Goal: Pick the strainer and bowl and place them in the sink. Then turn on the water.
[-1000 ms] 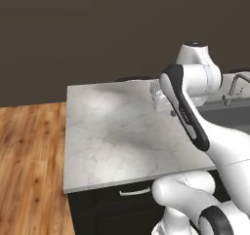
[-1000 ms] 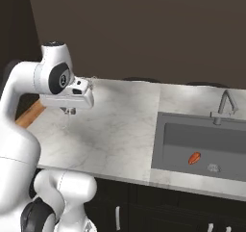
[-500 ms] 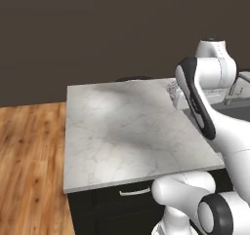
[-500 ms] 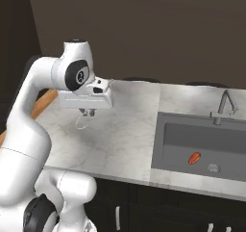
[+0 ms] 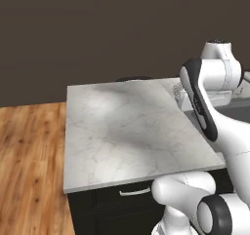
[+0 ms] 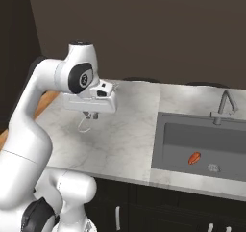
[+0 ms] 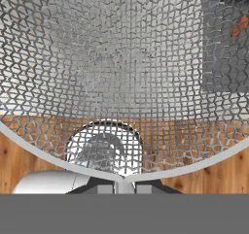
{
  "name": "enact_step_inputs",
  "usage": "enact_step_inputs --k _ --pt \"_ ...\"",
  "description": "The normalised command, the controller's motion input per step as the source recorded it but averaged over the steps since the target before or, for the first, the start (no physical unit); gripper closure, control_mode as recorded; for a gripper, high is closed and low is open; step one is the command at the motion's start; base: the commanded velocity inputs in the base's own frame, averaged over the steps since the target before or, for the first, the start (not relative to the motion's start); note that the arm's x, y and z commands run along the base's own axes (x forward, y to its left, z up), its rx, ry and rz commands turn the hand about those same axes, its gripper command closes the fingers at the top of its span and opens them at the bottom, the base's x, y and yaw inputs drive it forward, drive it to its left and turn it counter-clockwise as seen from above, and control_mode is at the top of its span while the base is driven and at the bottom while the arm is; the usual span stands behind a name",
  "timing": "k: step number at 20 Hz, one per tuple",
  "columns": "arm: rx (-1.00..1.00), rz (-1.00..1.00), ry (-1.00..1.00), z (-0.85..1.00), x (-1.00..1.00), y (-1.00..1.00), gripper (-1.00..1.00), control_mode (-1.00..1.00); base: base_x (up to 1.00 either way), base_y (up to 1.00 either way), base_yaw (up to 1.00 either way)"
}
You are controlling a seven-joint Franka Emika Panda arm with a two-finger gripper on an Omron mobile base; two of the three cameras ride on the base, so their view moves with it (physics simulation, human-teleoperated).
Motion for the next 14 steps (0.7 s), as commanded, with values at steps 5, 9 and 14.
enact_step_inputs --k 5,9,14 --pt "0.00 -0.12 0.00 -0.16 -0.12 0.00 1.00 -1.00 0.00 0.00 0.00" --pt "0.00 -0.12 0.00 -0.09 -0.05 0.00 1.00 -1.00 0.00 0.00 0.00" --pt "0.00 -0.03 0.00 -0.01 0.00 0.00 1.00 -1.00 0.00 0.00 0.00"
